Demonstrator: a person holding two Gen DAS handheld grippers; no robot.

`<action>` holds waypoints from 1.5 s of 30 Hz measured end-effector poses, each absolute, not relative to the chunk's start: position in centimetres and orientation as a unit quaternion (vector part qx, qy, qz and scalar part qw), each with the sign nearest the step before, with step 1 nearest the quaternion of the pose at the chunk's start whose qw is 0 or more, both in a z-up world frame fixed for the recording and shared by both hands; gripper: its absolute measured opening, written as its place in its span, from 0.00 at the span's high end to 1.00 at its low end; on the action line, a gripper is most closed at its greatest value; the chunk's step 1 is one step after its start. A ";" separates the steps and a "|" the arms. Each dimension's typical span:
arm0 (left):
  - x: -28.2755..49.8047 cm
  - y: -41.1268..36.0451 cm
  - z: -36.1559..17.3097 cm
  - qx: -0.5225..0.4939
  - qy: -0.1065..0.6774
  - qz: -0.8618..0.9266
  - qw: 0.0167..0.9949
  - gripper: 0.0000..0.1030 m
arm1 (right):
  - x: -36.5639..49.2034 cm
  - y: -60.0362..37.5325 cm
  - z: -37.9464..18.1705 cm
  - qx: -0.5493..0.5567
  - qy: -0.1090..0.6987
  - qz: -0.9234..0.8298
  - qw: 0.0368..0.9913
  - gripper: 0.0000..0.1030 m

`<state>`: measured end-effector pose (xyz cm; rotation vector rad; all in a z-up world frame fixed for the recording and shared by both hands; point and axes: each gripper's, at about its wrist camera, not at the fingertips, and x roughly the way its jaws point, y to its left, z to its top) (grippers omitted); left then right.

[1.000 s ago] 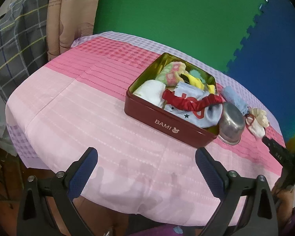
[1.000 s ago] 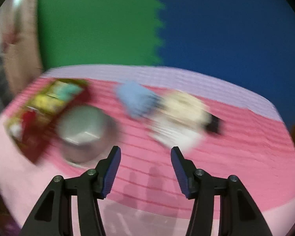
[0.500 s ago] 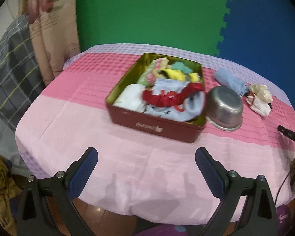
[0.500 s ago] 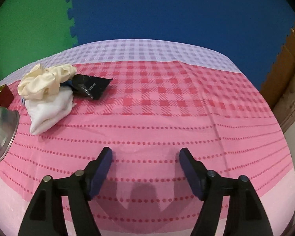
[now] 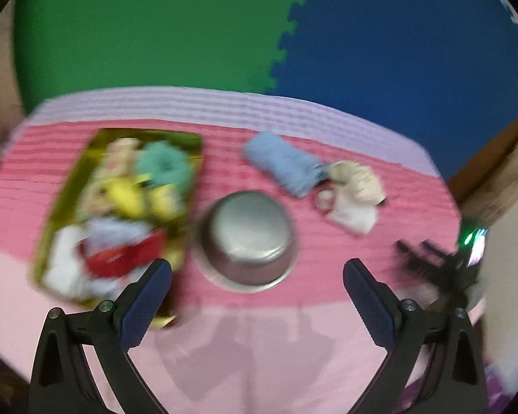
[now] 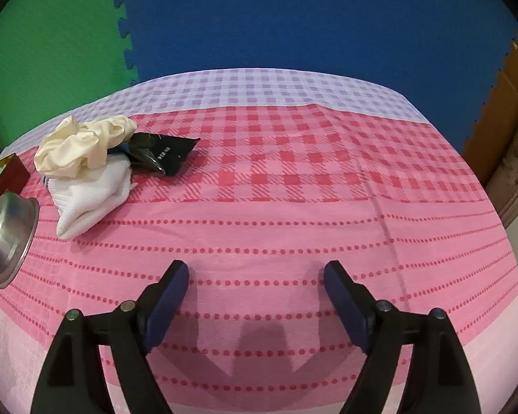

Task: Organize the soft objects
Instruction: 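Grasp the folded blue towel with the left gripper, then carry the blue towel to the tin while the right gripper grasps the cream scrunchie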

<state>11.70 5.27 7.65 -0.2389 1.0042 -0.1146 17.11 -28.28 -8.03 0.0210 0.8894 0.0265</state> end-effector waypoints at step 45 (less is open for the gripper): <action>32.7 2.8 -3.9 -0.283 0.568 -0.014 0.773 0.84 | 15.8 -28.6 -7.1 0.072 0.402 0.098 0.907 0.17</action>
